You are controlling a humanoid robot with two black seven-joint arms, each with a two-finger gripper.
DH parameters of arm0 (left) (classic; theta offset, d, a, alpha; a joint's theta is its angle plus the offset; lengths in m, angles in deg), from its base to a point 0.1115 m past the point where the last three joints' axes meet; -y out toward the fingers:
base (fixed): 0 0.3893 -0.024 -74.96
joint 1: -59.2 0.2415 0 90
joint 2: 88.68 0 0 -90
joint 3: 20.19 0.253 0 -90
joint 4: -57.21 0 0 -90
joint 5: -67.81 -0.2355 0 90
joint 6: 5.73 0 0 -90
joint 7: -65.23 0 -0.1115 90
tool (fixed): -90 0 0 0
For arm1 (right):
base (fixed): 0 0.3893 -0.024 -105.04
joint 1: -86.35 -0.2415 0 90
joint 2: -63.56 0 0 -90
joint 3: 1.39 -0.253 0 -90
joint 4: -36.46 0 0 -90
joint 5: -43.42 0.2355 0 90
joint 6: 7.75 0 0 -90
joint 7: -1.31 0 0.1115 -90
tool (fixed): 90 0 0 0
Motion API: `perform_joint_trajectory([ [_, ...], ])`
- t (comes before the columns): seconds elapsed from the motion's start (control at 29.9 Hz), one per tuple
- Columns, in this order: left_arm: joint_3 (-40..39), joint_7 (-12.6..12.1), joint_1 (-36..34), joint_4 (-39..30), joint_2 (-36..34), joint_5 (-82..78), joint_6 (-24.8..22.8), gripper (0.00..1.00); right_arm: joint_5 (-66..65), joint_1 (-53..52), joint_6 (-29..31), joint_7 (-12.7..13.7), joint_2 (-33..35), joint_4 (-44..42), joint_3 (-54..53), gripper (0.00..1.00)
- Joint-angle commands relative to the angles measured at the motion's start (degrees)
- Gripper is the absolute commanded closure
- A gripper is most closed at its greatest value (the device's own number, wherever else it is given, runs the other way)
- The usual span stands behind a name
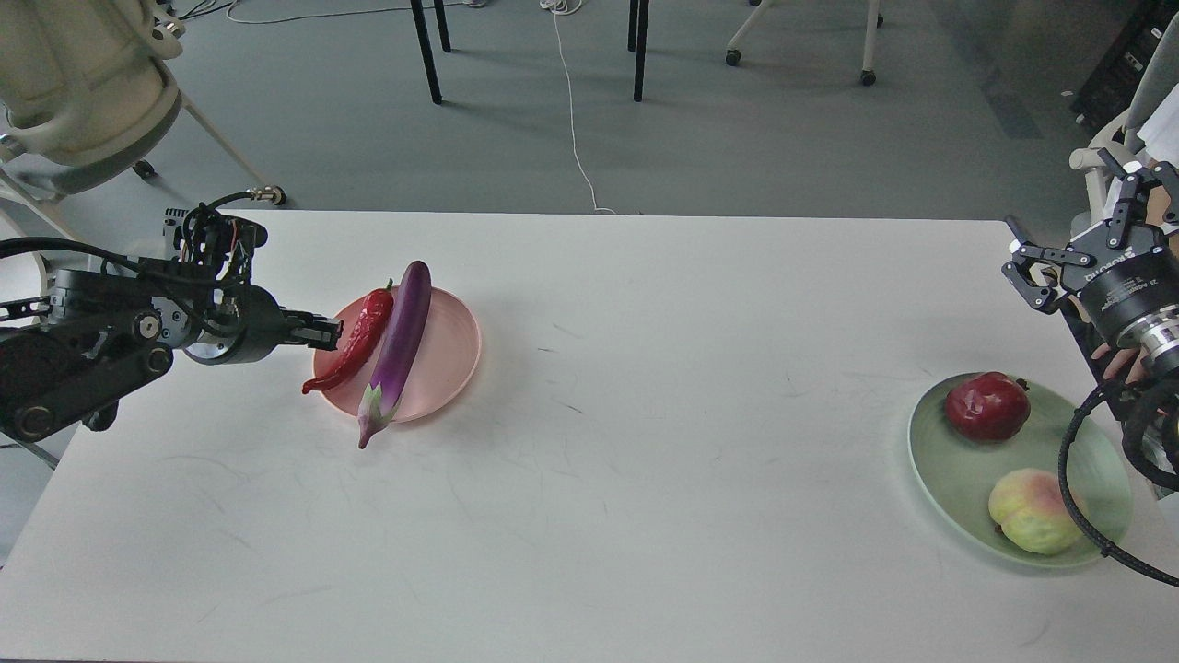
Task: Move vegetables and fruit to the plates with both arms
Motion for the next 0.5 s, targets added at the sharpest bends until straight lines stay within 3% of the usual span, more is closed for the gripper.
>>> perform_joint_trajectory([
  [0.0,-0.11,-0.36,-0.12,0.05,0.74,0.72,0.08,0.59,0.0,0.07,0.0,0.0,-0.05,-0.01,-0.04,0.02],
  [0.1,-2.3,-0.45,-0.3,0.05,0.92,0.9,2.7,0.18,0.0,0.07,0.0,0.0,-0.05,-0.01,-0.05,0.02],
  [0.17,-6.42,-0.1,-0.21,0.05,0.66,2.12,7.18,0.04,0.0,0.07,0.0,0.0,-0.05,-0.01,-0.05,0.02],
  [0.27,-12.49,0.08,-0.03,0.05,0.48,9.13,10.54,0.02,0.0,-0.11,0.0,0.0,-0.13,-0.19,-0.05,0.02],
  [0.47,-20.4,0.34,0.14,0.22,1.44,31.27,11.07,0.02,0.0,-0.72,0.0,-0.09,0.04,-0.8,-0.48,0.02],
])
